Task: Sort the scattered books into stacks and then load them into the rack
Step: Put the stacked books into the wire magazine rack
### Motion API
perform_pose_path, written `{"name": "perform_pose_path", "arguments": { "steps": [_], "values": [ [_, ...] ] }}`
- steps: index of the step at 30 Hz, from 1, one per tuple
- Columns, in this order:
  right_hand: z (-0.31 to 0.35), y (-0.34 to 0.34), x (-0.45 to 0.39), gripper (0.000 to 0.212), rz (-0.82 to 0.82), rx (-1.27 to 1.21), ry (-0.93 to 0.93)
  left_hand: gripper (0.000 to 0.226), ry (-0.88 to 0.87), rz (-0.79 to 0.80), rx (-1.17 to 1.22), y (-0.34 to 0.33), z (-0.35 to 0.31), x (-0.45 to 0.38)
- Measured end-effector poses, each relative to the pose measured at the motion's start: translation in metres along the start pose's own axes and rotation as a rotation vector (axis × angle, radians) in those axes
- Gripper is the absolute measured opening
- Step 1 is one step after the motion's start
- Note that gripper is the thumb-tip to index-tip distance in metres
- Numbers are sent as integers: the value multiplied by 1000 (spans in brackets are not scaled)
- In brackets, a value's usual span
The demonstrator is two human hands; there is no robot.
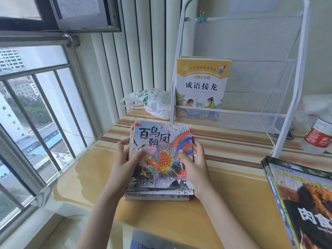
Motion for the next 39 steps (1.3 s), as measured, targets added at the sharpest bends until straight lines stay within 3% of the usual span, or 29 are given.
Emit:
{"name": "perform_pose_path", "arguments": {
  "steps": [5, 9, 12, 14, 16, 18, 19, 22, 24, 28, 31, 33, 36, 39],
  "values": [
    [30, 5, -12, 69, 51, -106, 85, 38, -181, -14, 75, -1, -27, -6],
    [58, 9, -28, 44, 107, -53, 220, 77, -224, 41, 200, -7, -52, -14],
    [67, 10, -32, 38, 215, -90, 291, 52, -294, 117, 21, -13, -57, -17],
    [67, 7, -30, 37, 315, -117, 292, 46, -289, 65, -13, -11, -53, -15],
    [64, 6, -29, 51, 309, -69, 292, 62, -238, 20, -5, -5, -45, -17],
    [68, 4, -29, 69, 236, -62, 286, 94, -189, -26, -7, -6, -43, -19],
    [68, 3, -29, 74, 186, -76, 278, 96, -181, -41, -10, -6, -41, -21],
    [63, 1, -30, 66, 42, -76, 270, 52, -271, -57, -50, -16, -42, -19],
    [59, -2, -29, 57, 8, -65, 294, 36, -328, -60, -104, -19, -41, -15],
    [55, -6, -22, 43, 2, -95, 297, 28, -343, -90, -107, -15, -27, -9],
    [45, -10, -15, 17, -3, -91, 281, 24, -326, -120, -113, -16, -19, -6],
    [41, -9, -15, 29, -33, -97, 274, 29, -340, -138, -108, -16, -18, -6],
    [41, -8, -14, 27, -53, -99, 291, 51, -375, -144, -77, -15, -19, -2],
    [42, -8, -11, 34, -74, -108, 311, 42, -388, -149, -82, -16, -20, 1]
  ]
}}
Point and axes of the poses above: each hand's wrist, its own x-axis away from the middle knuckle, its own y-axis out of the back of the hand, z = x × y, the point moved 4 cm from there along -x, towards the middle knuckle, and after that the axes turned 10 degrees about x, right-handed, at the moved point
